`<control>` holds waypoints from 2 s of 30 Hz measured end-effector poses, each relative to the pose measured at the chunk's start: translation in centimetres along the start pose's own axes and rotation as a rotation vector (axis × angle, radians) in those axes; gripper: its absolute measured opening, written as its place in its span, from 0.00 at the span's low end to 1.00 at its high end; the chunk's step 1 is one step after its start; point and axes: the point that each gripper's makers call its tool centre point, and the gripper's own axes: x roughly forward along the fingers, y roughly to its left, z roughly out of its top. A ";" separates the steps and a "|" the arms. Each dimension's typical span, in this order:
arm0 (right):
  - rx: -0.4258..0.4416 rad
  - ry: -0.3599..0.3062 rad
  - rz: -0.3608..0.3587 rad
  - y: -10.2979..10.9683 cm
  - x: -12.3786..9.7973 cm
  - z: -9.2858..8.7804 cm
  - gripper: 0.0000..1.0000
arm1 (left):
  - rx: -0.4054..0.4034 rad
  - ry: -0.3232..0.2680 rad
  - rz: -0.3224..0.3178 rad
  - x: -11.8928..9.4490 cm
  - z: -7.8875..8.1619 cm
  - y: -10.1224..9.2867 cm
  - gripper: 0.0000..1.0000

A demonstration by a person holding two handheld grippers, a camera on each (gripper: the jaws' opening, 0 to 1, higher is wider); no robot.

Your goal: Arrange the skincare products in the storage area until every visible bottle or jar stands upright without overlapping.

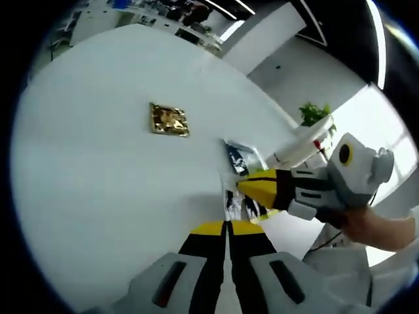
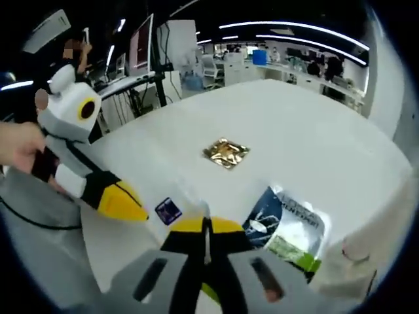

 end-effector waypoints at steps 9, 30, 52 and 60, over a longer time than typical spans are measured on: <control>-0.035 0.040 0.006 -0.2 1.0 -0.7 0.01 | -0.010 0.013 0.032 0.2 -0.5 1.1 0.00; -0.092 0.075 0.003 -0.6 1.8 -1.3 0.01 | -0.005 0.022 0.059 0.9 -0.6 2.1 0.00; -0.128 0.068 0.002 -0.5 2.1 -1.2 0.01 | 0.504 -0.008 0.094 -0.9 1.5 0.7 0.05; -0.179 0.069 0.031 -0.5 2.3 -1.0 0.01 | 0.769 0.035 0.078 2.2 2.3 -0.7 0.13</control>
